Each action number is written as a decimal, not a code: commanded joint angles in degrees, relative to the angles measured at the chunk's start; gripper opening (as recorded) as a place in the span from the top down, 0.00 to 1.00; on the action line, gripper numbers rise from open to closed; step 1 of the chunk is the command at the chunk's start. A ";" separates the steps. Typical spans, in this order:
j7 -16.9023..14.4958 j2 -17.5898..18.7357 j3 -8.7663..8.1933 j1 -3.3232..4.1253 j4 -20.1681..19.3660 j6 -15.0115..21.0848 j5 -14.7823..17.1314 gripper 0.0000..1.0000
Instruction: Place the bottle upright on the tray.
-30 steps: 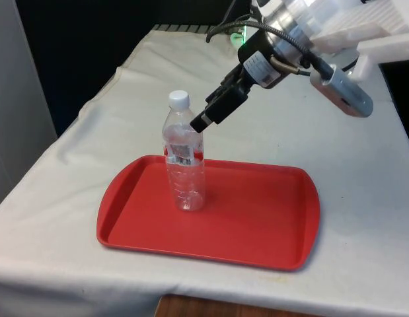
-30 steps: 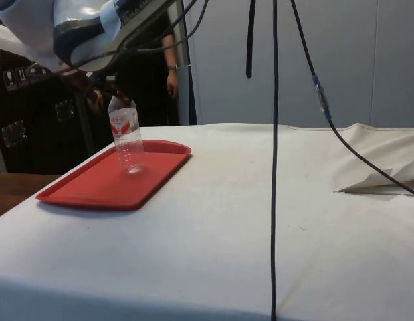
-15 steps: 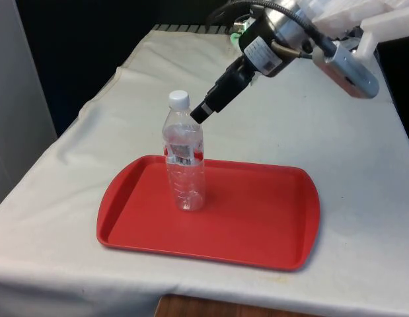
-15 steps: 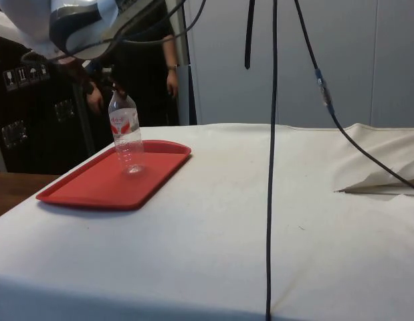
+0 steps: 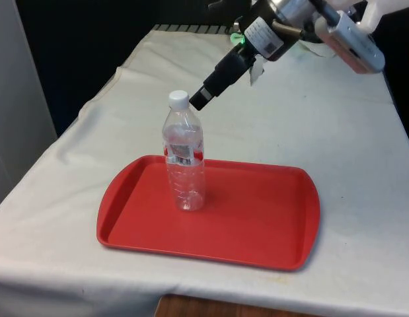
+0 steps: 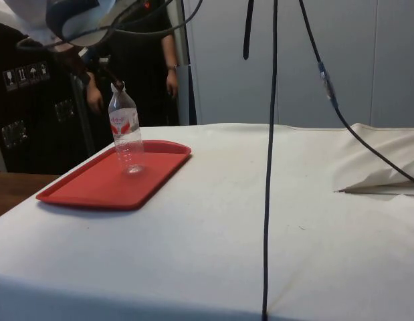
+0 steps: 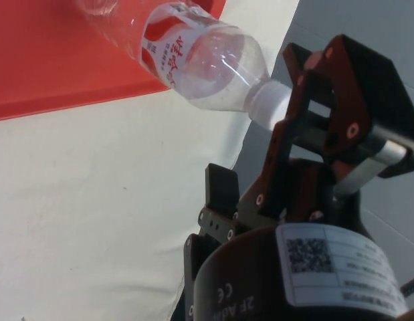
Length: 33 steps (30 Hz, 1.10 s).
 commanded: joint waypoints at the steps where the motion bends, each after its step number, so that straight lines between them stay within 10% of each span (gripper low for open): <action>1: 0.11 -0.34 0.34 -0.29 0.00 0.23 0.69 0.00; 33: -0.06 -2.92 1.66 -0.86 0.23 -2.29 3.84 0.00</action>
